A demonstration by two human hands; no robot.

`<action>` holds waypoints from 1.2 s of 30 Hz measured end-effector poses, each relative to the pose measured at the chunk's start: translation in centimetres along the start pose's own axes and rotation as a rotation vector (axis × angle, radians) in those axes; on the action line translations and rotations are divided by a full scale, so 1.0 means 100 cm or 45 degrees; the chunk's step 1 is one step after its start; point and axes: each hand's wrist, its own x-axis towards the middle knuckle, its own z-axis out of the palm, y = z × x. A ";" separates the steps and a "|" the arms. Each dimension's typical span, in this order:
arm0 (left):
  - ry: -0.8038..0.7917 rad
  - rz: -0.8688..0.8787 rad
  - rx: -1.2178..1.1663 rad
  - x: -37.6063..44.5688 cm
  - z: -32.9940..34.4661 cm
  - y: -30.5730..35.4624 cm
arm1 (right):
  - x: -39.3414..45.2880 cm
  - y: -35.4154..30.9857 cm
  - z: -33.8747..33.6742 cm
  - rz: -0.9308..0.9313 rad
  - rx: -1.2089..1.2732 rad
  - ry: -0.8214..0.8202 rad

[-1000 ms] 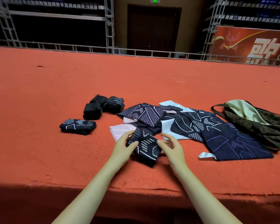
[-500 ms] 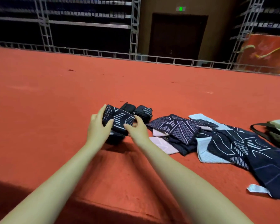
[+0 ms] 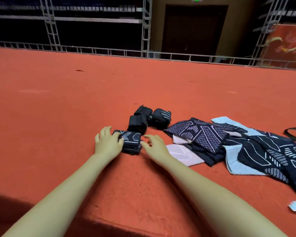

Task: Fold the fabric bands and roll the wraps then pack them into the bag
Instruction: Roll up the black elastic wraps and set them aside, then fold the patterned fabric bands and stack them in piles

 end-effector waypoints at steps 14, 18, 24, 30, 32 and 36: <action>-0.231 -0.110 -0.382 -0.043 0.047 0.156 | -0.102 0.108 -0.104 -0.116 -0.310 0.194; -0.044 -0.078 -0.832 -0.068 0.049 0.169 | -0.107 0.106 -0.105 -0.106 -0.255 0.268; 0.268 0.281 -0.974 -0.095 0.022 0.183 | -0.126 0.105 -0.112 -0.040 0.000 0.382; 0.412 0.740 -0.935 -0.097 -0.065 0.210 | -0.136 0.094 -0.145 0.053 0.472 0.527; 0.431 0.808 -0.963 -0.100 -0.098 0.221 | -0.131 0.084 -0.160 0.096 0.681 0.532; 0.410 0.922 -1.067 -0.108 -0.143 0.242 | -0.124 0.063 -0.184 0.176 0.969 0.403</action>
